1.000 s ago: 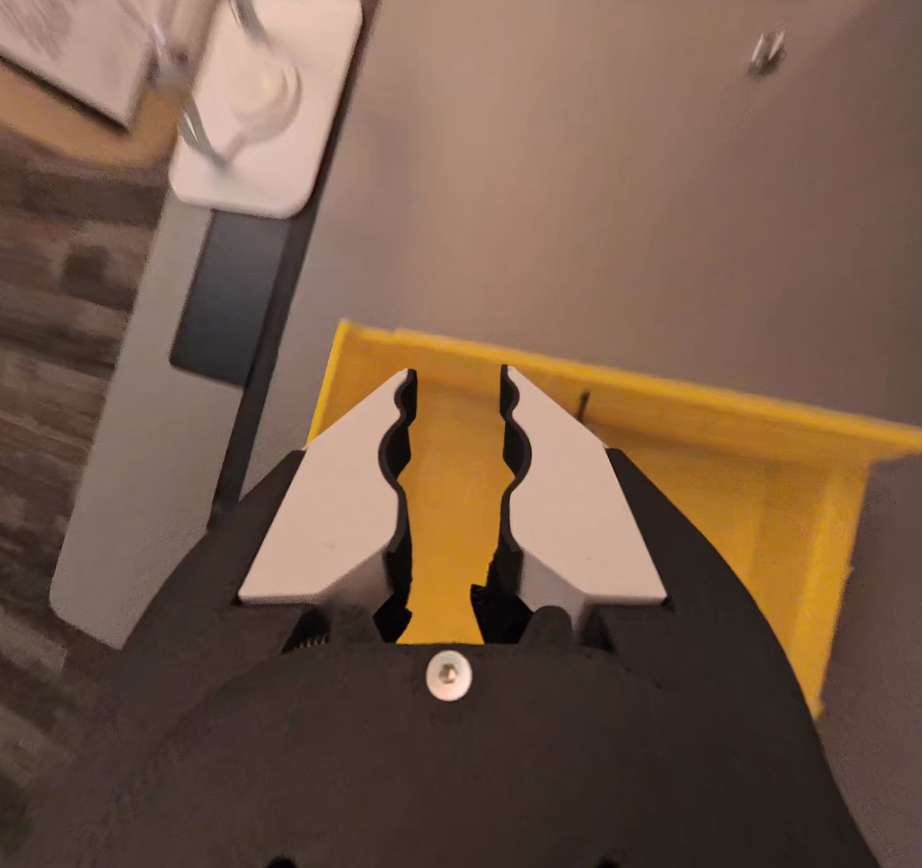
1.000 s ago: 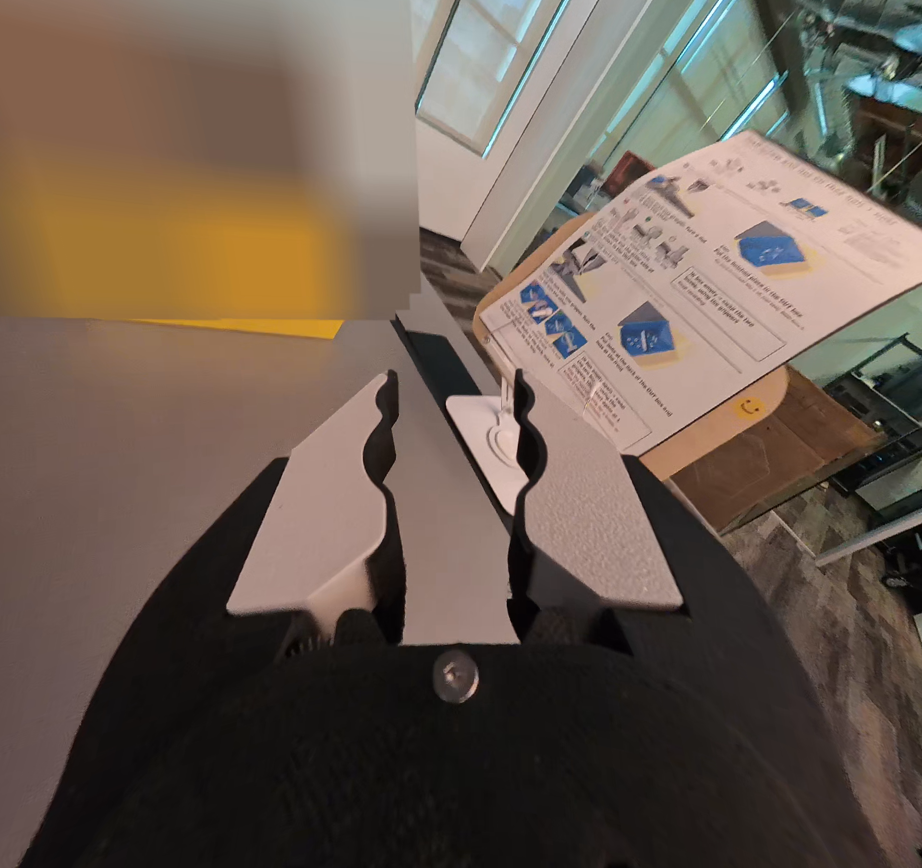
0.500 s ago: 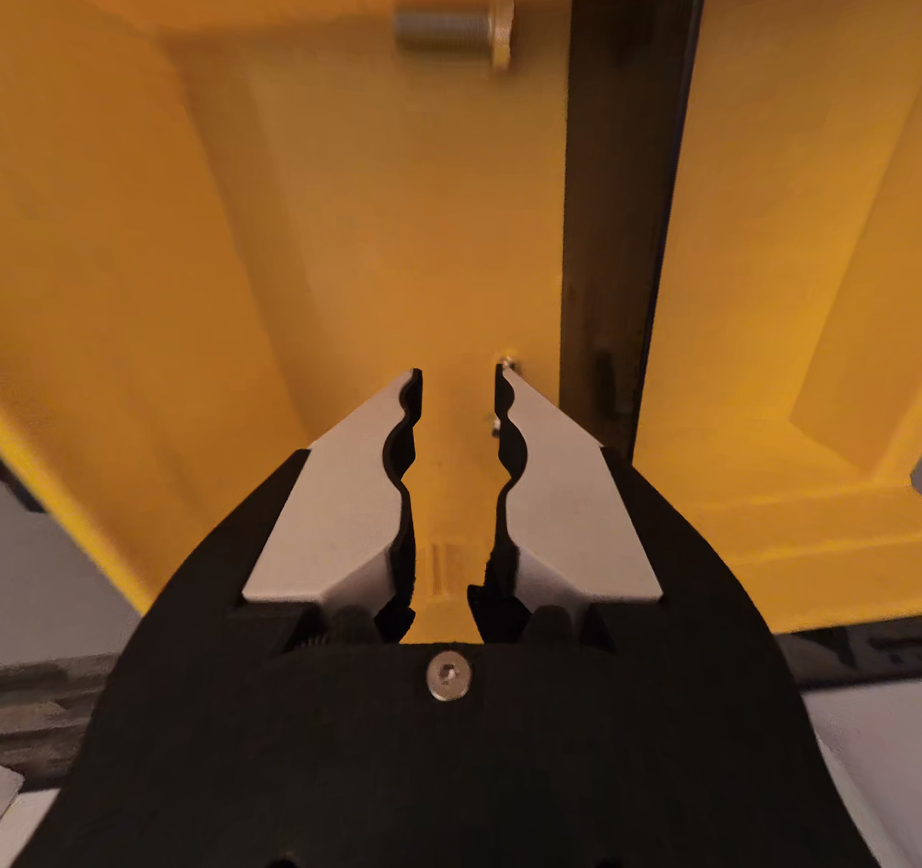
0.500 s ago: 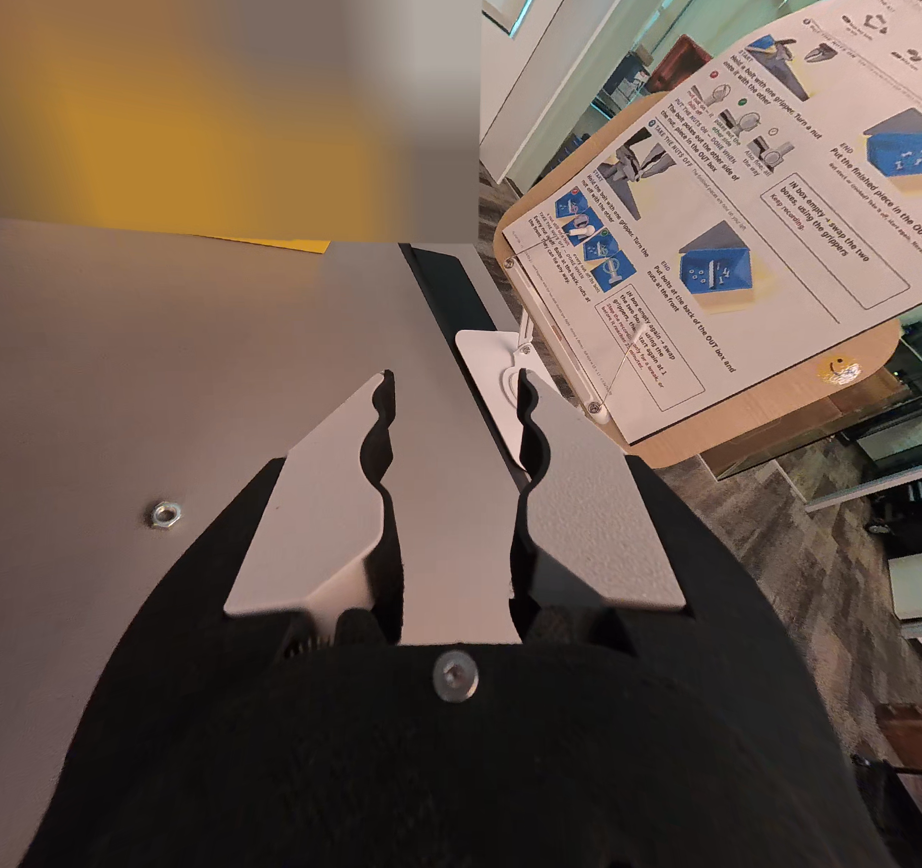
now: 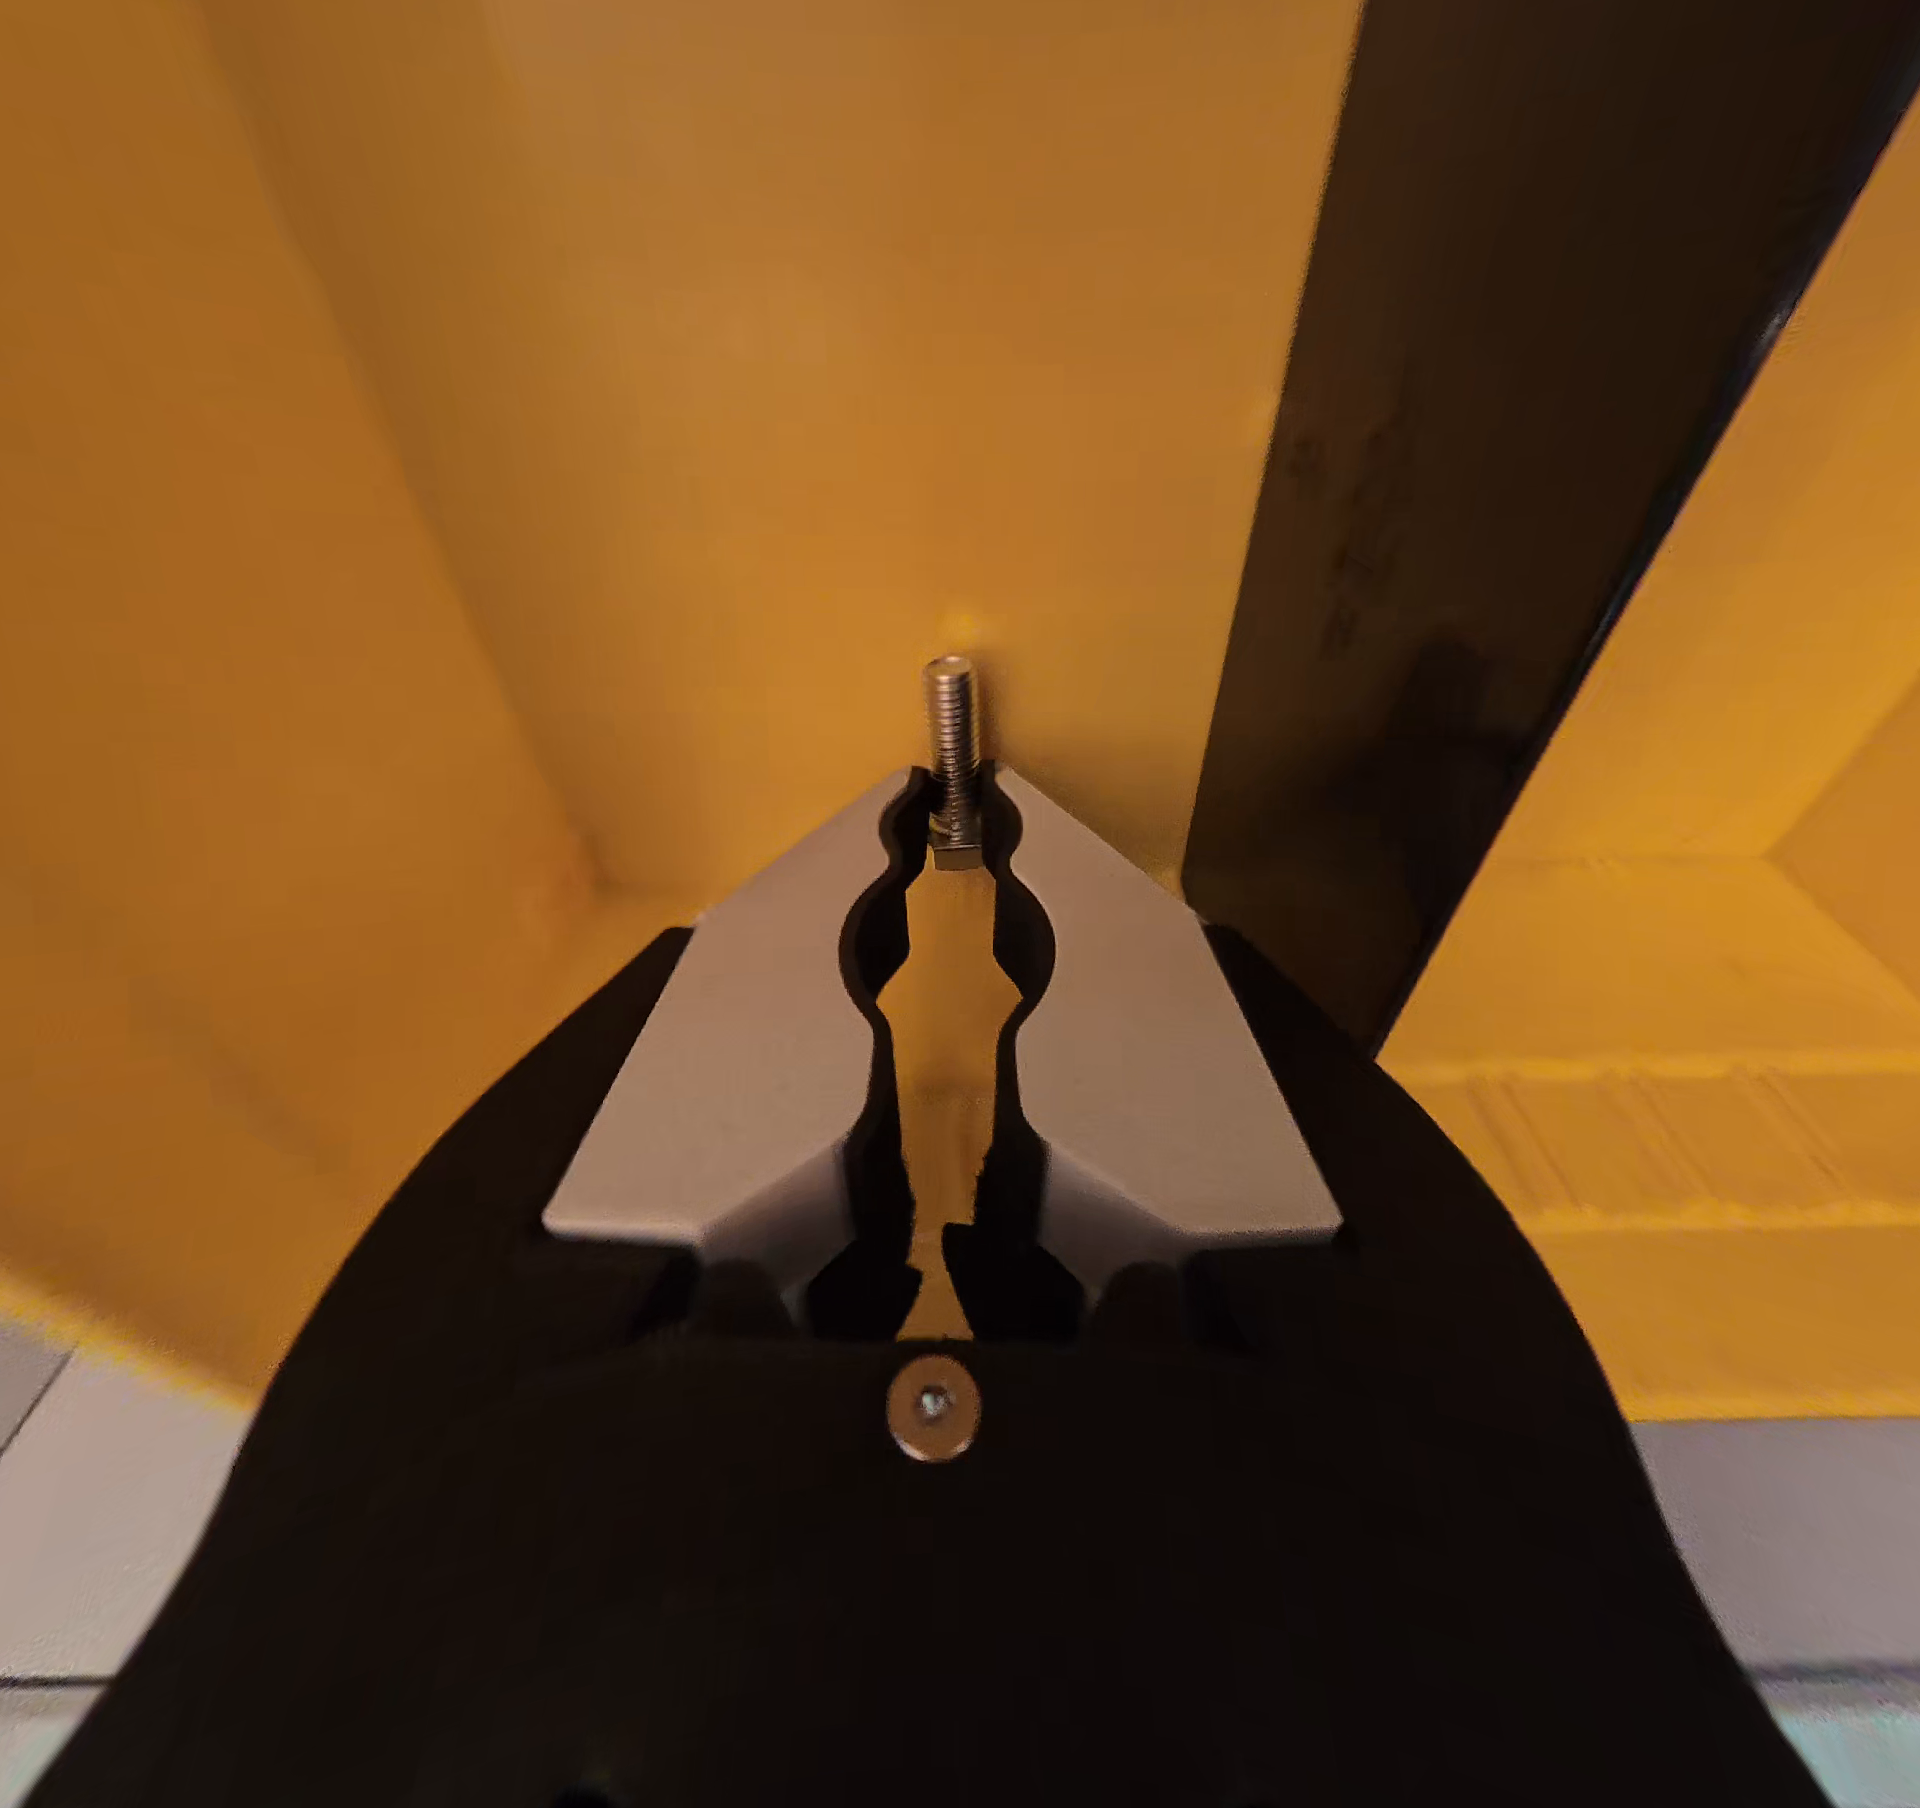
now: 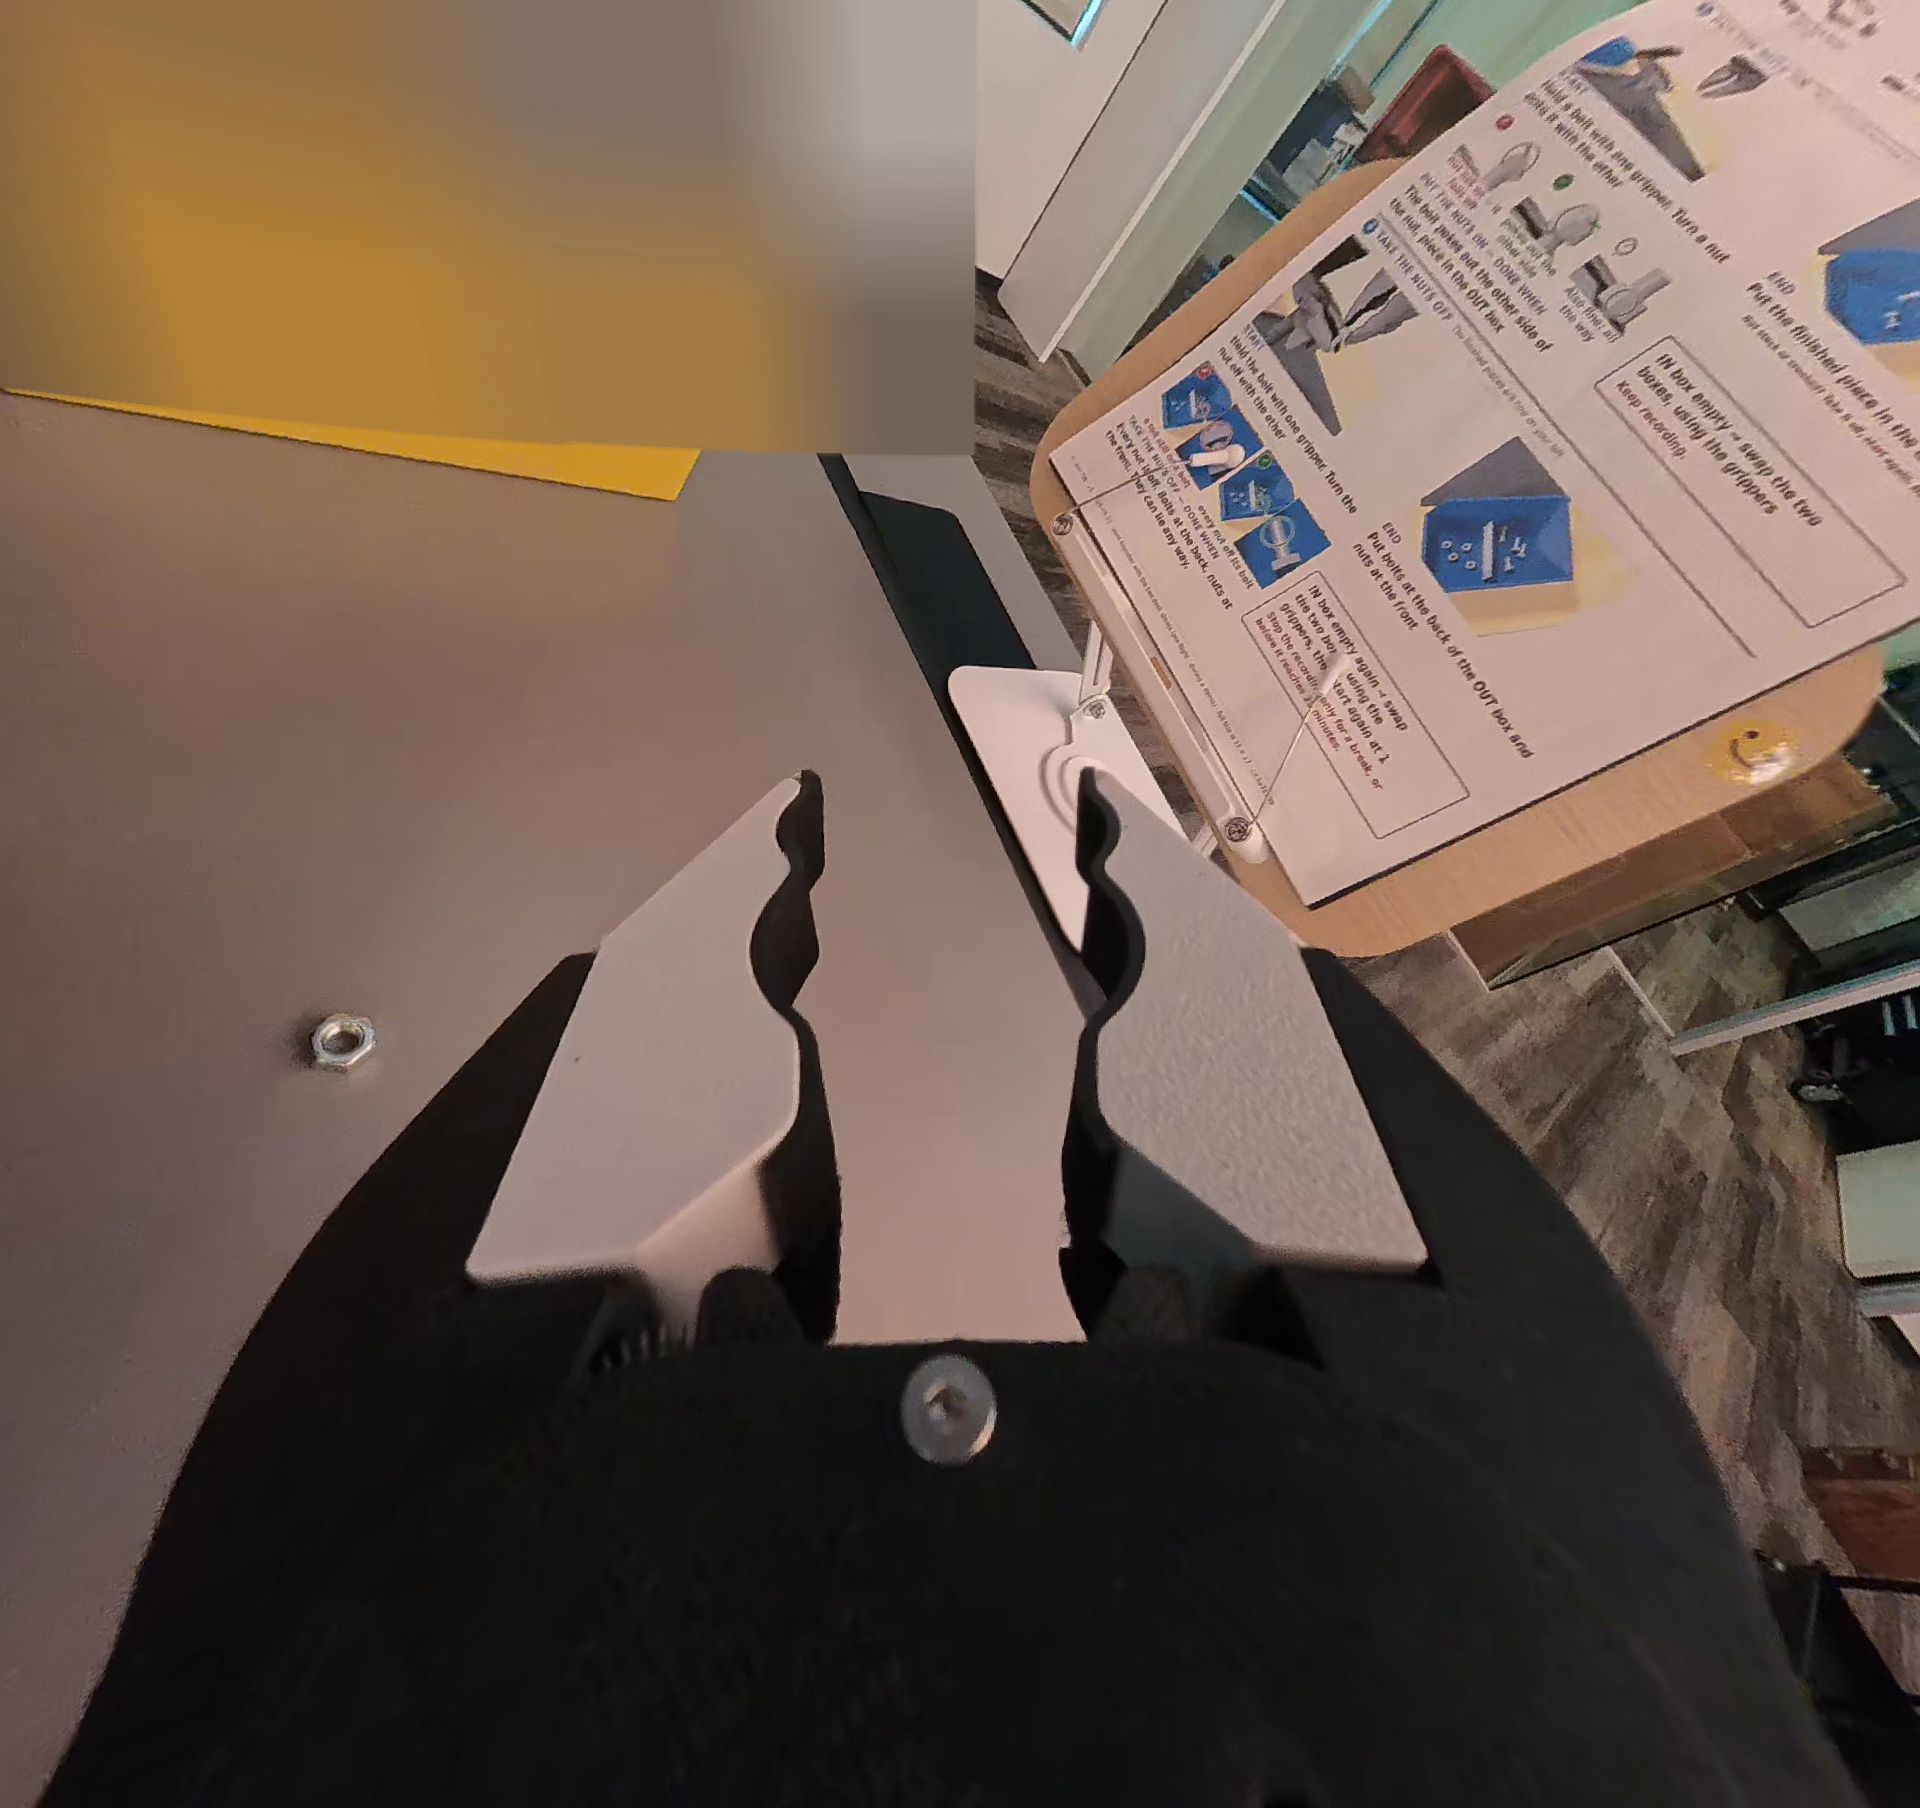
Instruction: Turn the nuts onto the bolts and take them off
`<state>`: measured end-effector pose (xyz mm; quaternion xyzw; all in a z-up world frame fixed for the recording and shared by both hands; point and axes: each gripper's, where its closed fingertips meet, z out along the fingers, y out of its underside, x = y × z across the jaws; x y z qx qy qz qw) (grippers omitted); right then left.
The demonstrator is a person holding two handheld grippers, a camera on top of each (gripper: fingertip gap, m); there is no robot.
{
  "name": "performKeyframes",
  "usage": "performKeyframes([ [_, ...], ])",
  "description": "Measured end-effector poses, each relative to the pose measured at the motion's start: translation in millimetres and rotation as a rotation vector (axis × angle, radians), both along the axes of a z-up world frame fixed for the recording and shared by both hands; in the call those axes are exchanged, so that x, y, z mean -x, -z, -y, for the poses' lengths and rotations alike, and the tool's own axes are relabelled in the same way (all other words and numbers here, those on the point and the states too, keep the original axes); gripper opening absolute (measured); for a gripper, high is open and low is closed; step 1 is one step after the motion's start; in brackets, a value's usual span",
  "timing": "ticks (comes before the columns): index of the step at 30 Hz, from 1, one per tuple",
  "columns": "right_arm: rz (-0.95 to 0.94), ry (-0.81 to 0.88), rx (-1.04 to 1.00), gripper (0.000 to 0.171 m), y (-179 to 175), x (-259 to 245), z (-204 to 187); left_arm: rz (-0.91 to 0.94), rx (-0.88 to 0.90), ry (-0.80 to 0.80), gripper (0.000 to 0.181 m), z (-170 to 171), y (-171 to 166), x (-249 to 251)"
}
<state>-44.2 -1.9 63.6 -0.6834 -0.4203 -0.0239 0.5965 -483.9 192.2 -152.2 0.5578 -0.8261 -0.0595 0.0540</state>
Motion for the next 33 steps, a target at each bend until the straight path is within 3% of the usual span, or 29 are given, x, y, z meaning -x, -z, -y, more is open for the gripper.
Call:
performKeyframes([
  [4,-0.040,-0.001,-0.045,0.048,-16,-4,10,0.219,-0.126,-0.136,0.007,-14,-42,-23],
  [7,-0.149,-0.026,-0.054,0.046,-29,2,14,0.629,-0.148,-0.311,0.007,-3,-111,-82],
  [10,-0.294,-0.102,-0.022,0.045,-38,24,16,1.067,0.044,-0.474,0.007,50,-185,-157],
  [13,-0.471,-0.225,0.047,0.043,-49,56,25,1.298,0.307,-0.495,0.007,125,-231,-222],
  [17,-0.705,-0.385,0.154,0.042,-68,80,42,1.390,0.471,-0.407,0.008,199,-247,-292],
  [22,-0.880,-0.497,0.336,0.041,-71,75,51,1.412,0.593,-0.336,0.008,251,-250,-347],
  [26,-0.911,-0.574,0.415,0.035,-72,75,61,1.433,0.637,-0.305,0.008,269,-249,-367],
  [33,-0.817,-0.505,0.452,0.028,-52,81,50,1.443,0.707,-0.267,0.008,269,-246,-369],
])
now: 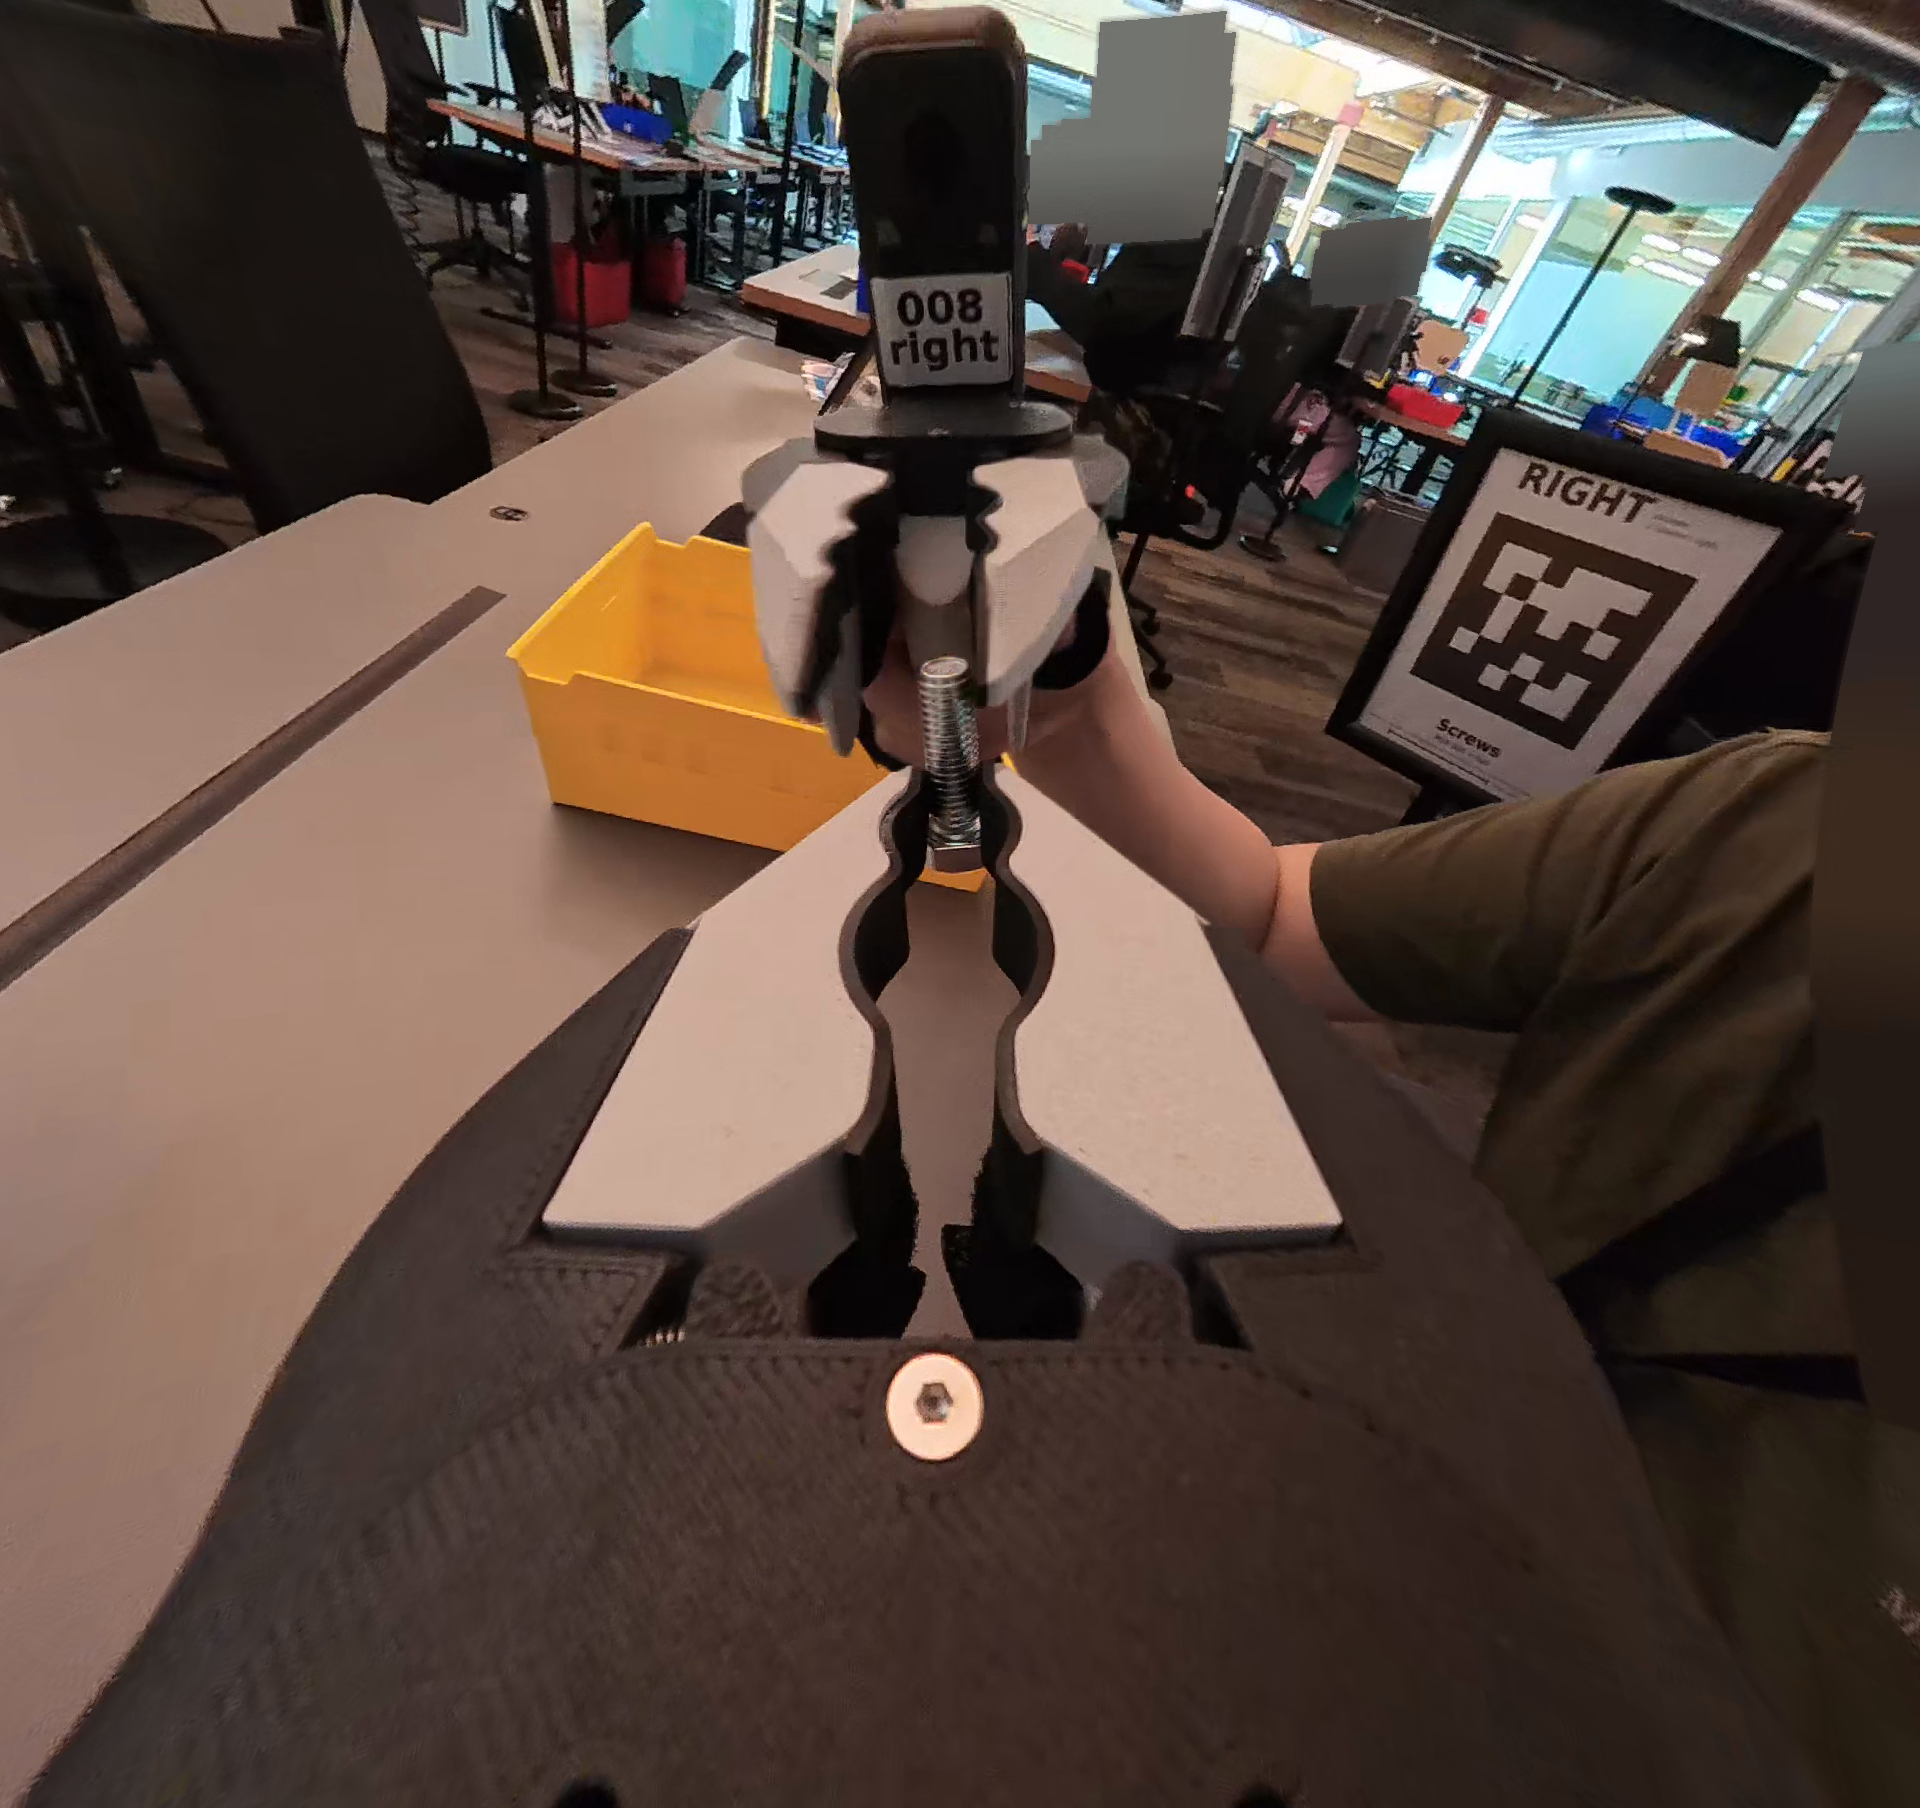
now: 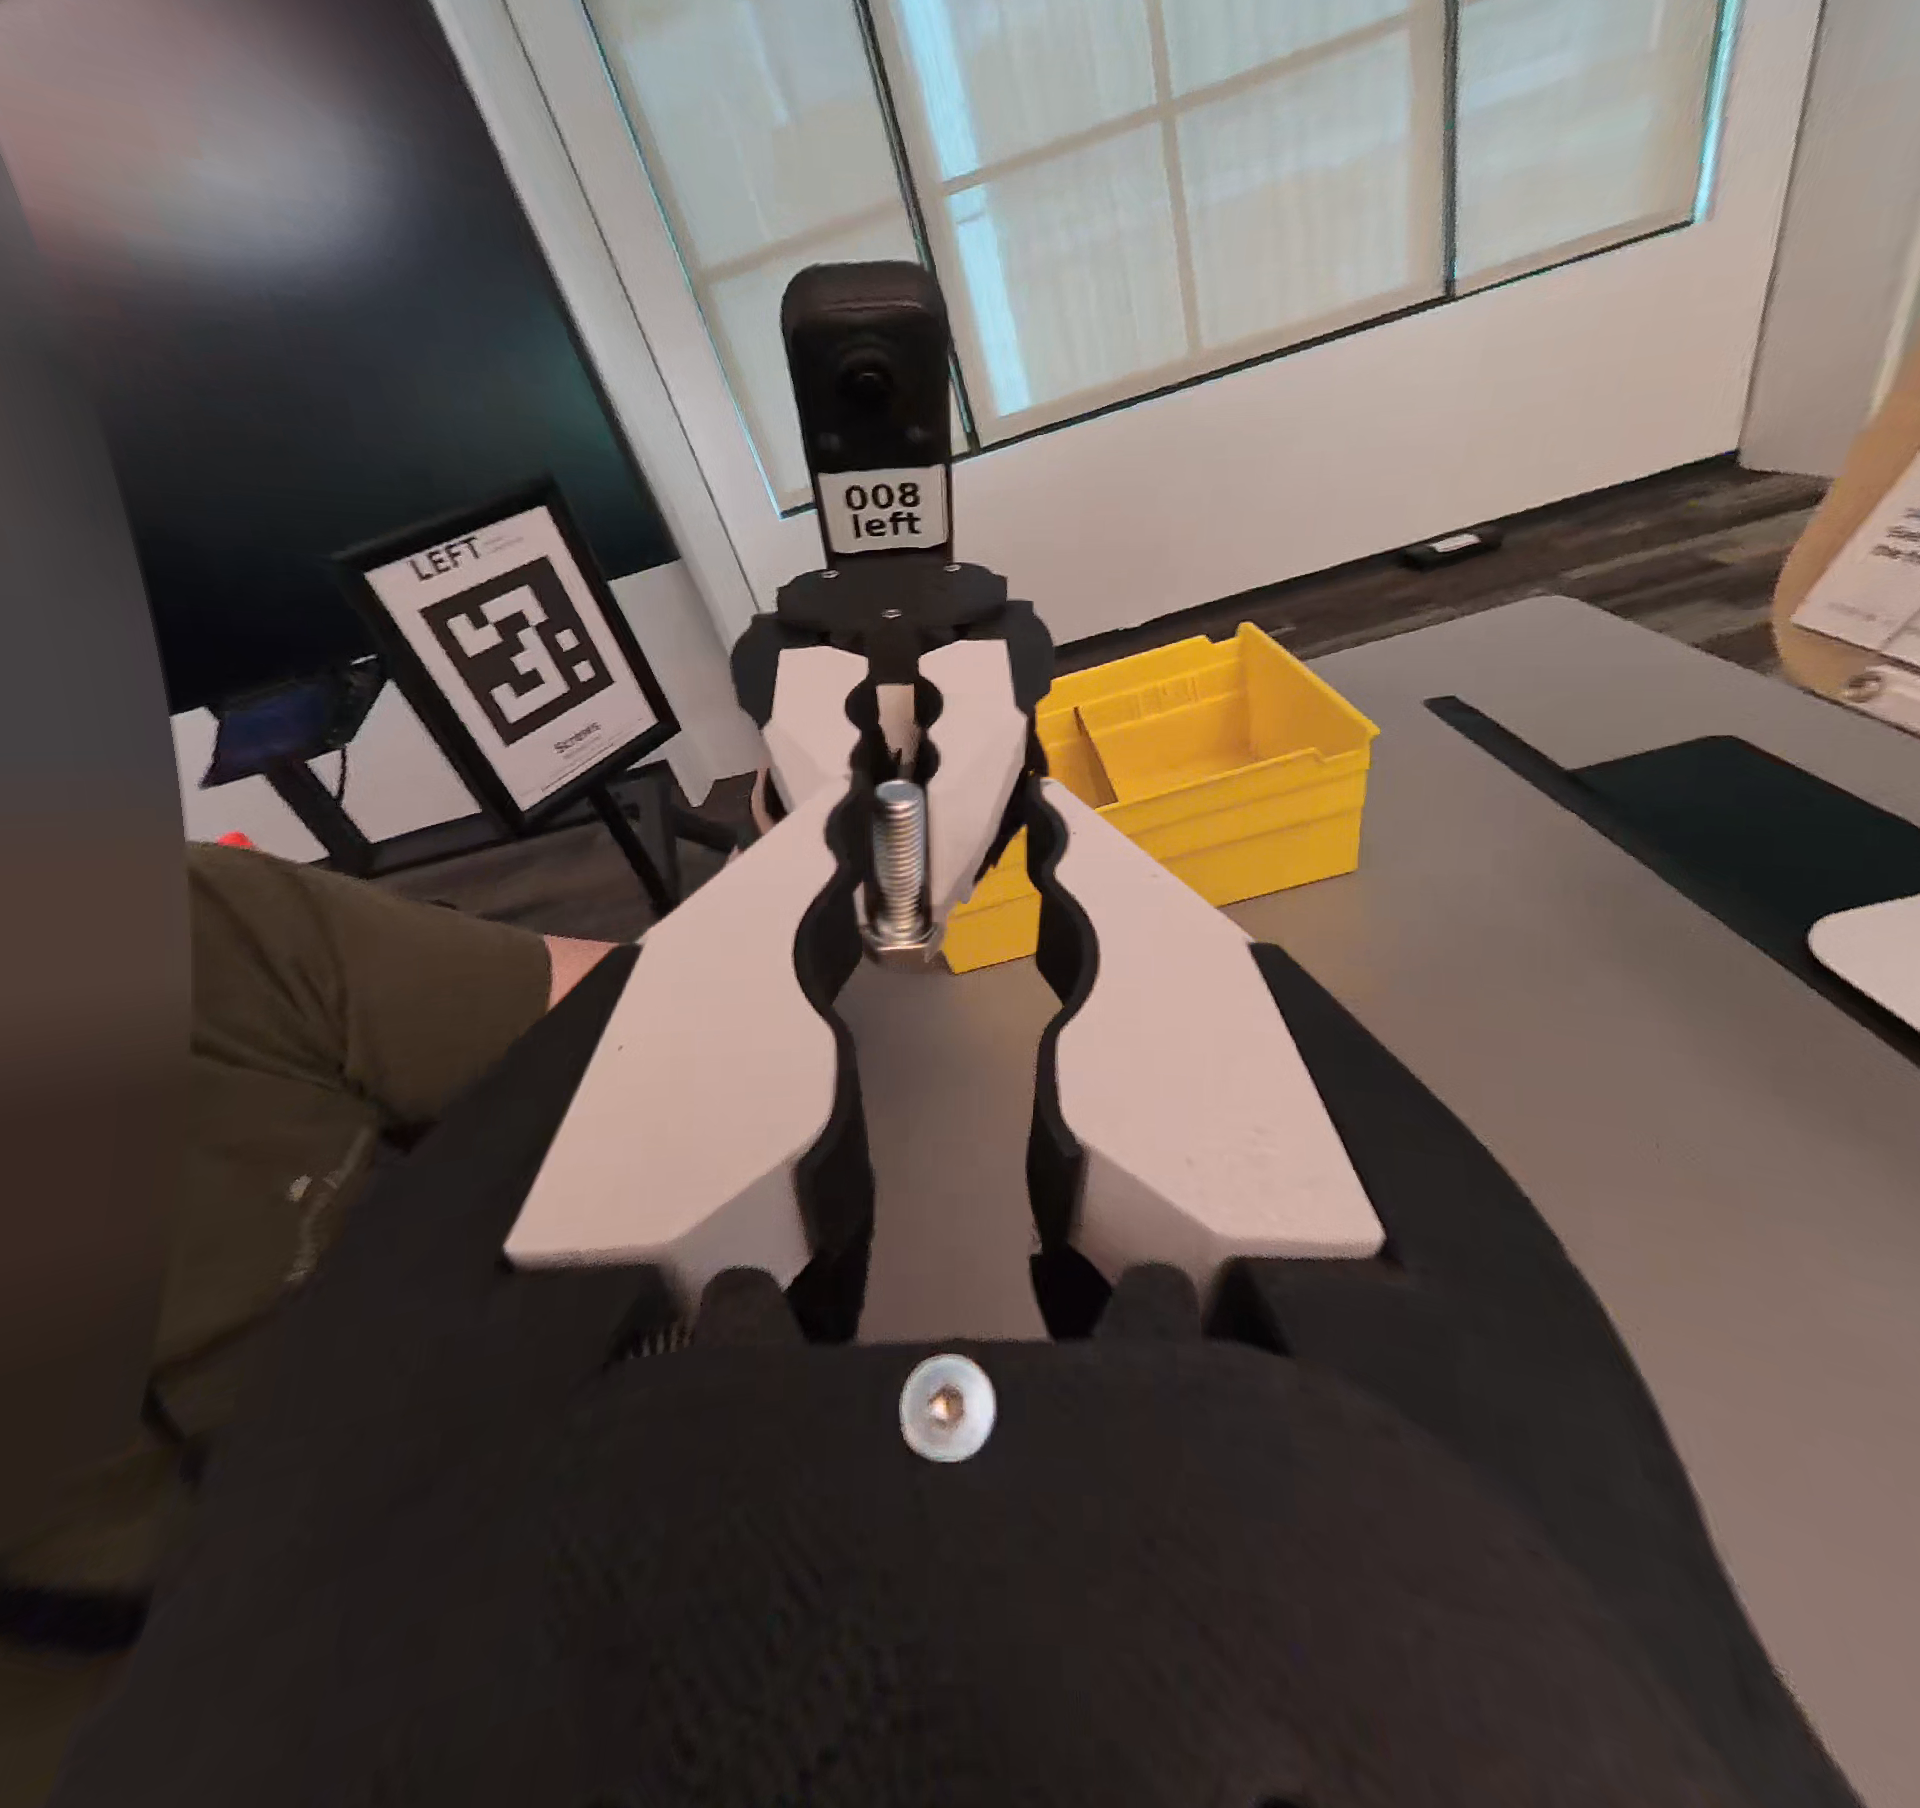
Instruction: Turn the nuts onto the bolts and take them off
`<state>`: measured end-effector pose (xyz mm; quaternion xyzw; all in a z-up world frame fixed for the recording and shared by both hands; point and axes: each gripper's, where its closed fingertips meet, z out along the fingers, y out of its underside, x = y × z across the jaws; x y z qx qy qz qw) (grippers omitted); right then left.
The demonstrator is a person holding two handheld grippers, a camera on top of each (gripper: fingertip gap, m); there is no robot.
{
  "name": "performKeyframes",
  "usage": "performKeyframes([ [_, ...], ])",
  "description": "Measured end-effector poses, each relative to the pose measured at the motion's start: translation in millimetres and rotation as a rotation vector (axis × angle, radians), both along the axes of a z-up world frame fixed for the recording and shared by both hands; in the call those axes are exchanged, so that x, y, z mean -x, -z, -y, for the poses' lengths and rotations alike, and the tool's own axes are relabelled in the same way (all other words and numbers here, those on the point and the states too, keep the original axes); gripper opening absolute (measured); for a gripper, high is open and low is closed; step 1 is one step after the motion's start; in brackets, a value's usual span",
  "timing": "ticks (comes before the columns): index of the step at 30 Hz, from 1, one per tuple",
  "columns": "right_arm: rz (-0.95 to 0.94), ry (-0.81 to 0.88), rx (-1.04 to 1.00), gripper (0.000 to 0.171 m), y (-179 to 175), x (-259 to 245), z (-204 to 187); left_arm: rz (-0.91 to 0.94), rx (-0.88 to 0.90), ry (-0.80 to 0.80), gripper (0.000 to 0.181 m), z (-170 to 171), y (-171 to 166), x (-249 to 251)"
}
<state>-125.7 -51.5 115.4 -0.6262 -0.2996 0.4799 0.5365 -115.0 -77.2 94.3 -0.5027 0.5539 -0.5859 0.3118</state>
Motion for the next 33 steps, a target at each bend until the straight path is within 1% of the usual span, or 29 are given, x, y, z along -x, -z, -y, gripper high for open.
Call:
performKeyframes([
  [1,-0.005,-0.041,0.001,0.015,0,3,4,-0.003,-0.001,-0.004,0.008,-2,0,1],
  [2,-0.002,-0.082,0.014,0.009,2,5,8,-0.003,-0.008,-0.004,0.008,-4,0,1],
  [3,0.015,-0.088,0.027,0.009,6,6,7,0.000,-0.007,-0.001,0.008,-5,0,2],
  [5,0.009,-0.086,0.014,0.010,7,8,5,0.001,0.001,0.006,0.008,-6,0,3],
  [7,0.000,-0.097,0.005,0.008,6,12,5,-0.003,0.006,0.022,0.008,-6,1,4],
  [12,-0.029,-0.084,0.007,0.008,5,17,1,-0.001,0.017,0.025,0.008,-9,1,9],
  [14,-0.053,-0.097,0.009,0.008,3,19,2,0.008,0.012,0.014,0.015,-11,-1,10],
  [15,-0.054,-0.100,0.009,0.008,3,20,2,0.008,0.008,0.012,0.016,-11,0,10],
  [18,-0.062,-0.094,0.008,0.008,3,20,1,0.016,0.011,0.031,0.008,-8,1,10],
  [22,-0.060,-0.102,-0.008,0.007,2,17,2,0.033,0.043,0.043,0.008,-6,1,6],
  [25,-0.054,-0.103,-0.041,0.008,0,18,3,0.034,0.022,0.051,0.007,-5,0,7],
  [26,-0.064,-0.106,-0.073,0.012,-3,18,6,0.036,0.012,0.052,0.008,-5,-2,10],
  [27,-0.062,-0.096,-0.101,0.020,-5,16,6,0.044,0.003,0.039,0.007,-7,-5,13],
  [28,0.012,-0.070,-0.114,0.024,4,13,4,0.061,-0.012,0.012,0.007,-12,-10,17],
  [29,0.156,-0.046,-0.121,0.025,25,10,0,0.078,-0.030,-0.022,0.007,-18,-16,23],
  [31,0.521,-0.050,-0.069,0.039,91,5,-2,0.082,-0.084,-0.113,0.007,-34,-23,38],
  [33,0.879,-0.128,0.012,0.041,162,-2,5,0.064,-0.155,-0.209,0.007,-50,-26,53],
])
